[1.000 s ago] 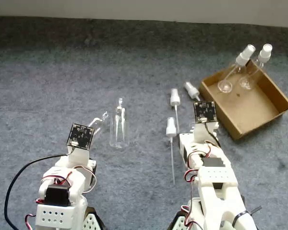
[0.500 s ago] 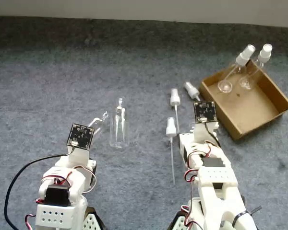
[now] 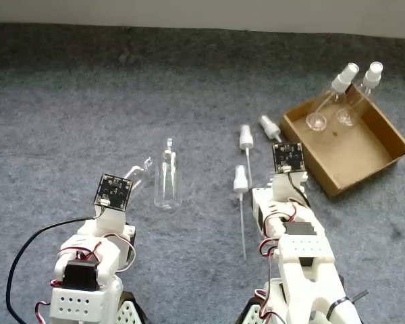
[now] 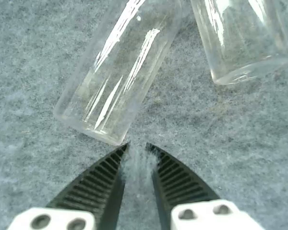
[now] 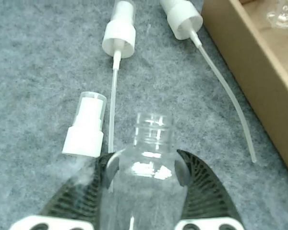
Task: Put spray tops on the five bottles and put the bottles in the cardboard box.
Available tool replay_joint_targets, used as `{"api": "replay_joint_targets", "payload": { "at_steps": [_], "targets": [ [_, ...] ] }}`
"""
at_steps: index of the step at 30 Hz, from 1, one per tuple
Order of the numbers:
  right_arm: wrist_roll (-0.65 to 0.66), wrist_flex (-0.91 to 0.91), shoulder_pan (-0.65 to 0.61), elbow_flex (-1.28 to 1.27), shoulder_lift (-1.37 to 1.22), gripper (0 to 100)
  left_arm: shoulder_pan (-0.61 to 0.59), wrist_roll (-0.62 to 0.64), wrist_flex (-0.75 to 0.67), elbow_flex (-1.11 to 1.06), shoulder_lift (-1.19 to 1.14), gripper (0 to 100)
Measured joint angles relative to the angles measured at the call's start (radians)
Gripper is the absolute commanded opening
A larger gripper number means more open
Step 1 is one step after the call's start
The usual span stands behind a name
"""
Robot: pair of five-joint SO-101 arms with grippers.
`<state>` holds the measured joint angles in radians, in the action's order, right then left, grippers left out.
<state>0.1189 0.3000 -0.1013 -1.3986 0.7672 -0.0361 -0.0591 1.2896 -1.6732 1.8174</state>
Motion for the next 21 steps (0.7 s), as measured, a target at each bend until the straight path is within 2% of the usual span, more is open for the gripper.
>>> {"api": "replay_joint_targets", "payload": {
  "at_steps": [12, 21],
  "targets": [
    [0.0, 0.0, 0.0, 0.0, 0.029, 4.9, 0.0, 0.0, 0.0, 0.0, 0.0, 0],
    [0.0, 0.0, 0.0, -0.107, 0.374, 4.9, 0.0, 0.0, 0.0, 0.0, 0.0, 0]
  ]
}}
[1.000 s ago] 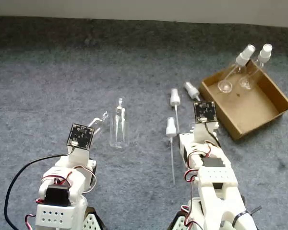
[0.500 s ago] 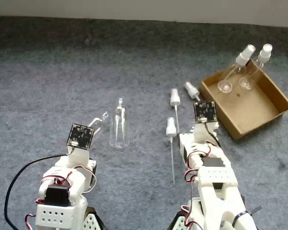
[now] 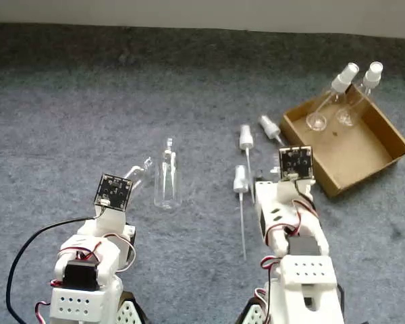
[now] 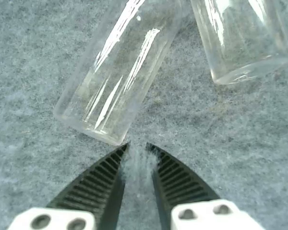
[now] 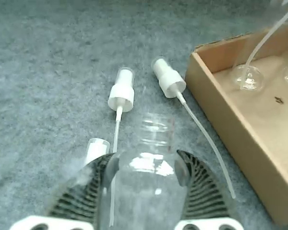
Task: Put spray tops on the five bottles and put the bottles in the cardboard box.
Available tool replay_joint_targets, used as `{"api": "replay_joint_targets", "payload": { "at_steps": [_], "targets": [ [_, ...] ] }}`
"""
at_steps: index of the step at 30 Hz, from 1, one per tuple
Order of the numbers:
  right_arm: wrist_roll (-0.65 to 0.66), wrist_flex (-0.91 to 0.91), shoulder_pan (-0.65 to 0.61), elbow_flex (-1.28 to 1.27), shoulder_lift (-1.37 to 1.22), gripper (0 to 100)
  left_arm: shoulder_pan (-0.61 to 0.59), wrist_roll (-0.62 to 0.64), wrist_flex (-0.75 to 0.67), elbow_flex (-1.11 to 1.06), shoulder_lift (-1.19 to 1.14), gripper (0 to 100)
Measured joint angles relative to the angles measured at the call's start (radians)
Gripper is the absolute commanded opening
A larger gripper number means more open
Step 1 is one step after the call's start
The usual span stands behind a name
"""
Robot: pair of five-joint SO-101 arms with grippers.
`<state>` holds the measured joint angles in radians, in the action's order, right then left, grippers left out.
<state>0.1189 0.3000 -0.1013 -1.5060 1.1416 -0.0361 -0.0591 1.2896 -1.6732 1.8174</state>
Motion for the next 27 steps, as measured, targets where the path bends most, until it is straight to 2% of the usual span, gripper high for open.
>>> {"api": "replay_joint_targets", "payload": {
  "at_steps": [11, 27],
  "targets": [
    [0.0, 0.0, 0.0, -0.157, 0.361, 4.9, 0.0, 0.0, 0.0, 0.0, 0.0, 0],
    [0.006, 0.025, 0.0, -0.161, 0.422, 4.9, 0.0, 0.0, 0.0, 0.0, 0.0, 0]
  ]
}}
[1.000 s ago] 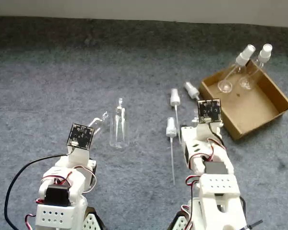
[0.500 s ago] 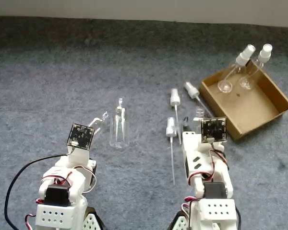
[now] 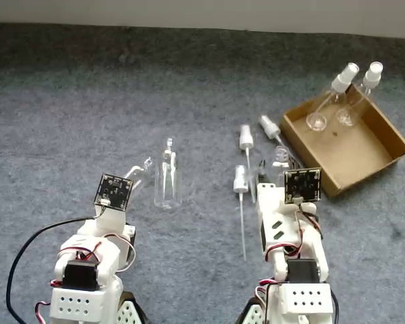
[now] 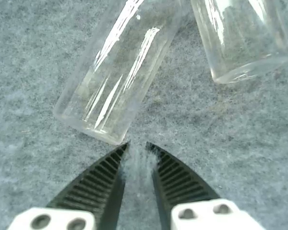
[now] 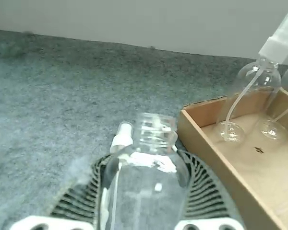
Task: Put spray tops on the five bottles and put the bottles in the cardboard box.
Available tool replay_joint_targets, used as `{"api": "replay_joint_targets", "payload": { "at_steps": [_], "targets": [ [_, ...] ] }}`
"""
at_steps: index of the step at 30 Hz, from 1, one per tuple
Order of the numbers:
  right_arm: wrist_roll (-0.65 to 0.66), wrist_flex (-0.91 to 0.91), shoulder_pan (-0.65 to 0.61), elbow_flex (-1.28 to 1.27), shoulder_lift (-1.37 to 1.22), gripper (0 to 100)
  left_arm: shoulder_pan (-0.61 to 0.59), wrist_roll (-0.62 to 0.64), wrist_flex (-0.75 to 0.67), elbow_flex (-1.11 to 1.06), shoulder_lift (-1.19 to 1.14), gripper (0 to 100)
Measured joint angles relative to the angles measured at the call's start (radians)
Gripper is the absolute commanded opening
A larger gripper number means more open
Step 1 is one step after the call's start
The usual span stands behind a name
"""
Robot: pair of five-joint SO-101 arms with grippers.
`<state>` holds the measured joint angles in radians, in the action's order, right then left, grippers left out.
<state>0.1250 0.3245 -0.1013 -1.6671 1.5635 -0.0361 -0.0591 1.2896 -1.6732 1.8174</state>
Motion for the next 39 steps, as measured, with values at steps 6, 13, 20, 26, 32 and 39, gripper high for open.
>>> {"api": "replay_joint_targets", "payload": {
  "at_steps": [6, 13, 20, 26, 32, 39],
  "targets": [
    [0.029, 0.229, 0.005, 0.046, 0.0, 4.9, 0.0, 0.0, 0.0, 0.0, 0.0, 0],
    [0.026, 0.338, 0.0, 0.107, 0.0, 4.9, 0.0, 0.0, 0.0, 0.0, 0.0, 0],
    [0.026, 0.359, 0.0, 0.133, 0.0, 4.9, 0.0, 0.0, 0.0, 0.0, 0.0, 0],
    [0.026, 0.359, 0.0, 0.133, 0.0, 4.9, 0.0, 0.0, 0.0, 0.0, 0.0, 0],
    [0.026, 0.359, 0.0, 0.133, 0.0, 4.9, 0.0, 0.0, 0.0, 0.0, 0.0, 0],
    [0.026, 0.331, 0.0, 0.133, 0.0, 4.9, 0.0, 0.0, 0.0, 0.0, 0.0, 0]
  ]
}}
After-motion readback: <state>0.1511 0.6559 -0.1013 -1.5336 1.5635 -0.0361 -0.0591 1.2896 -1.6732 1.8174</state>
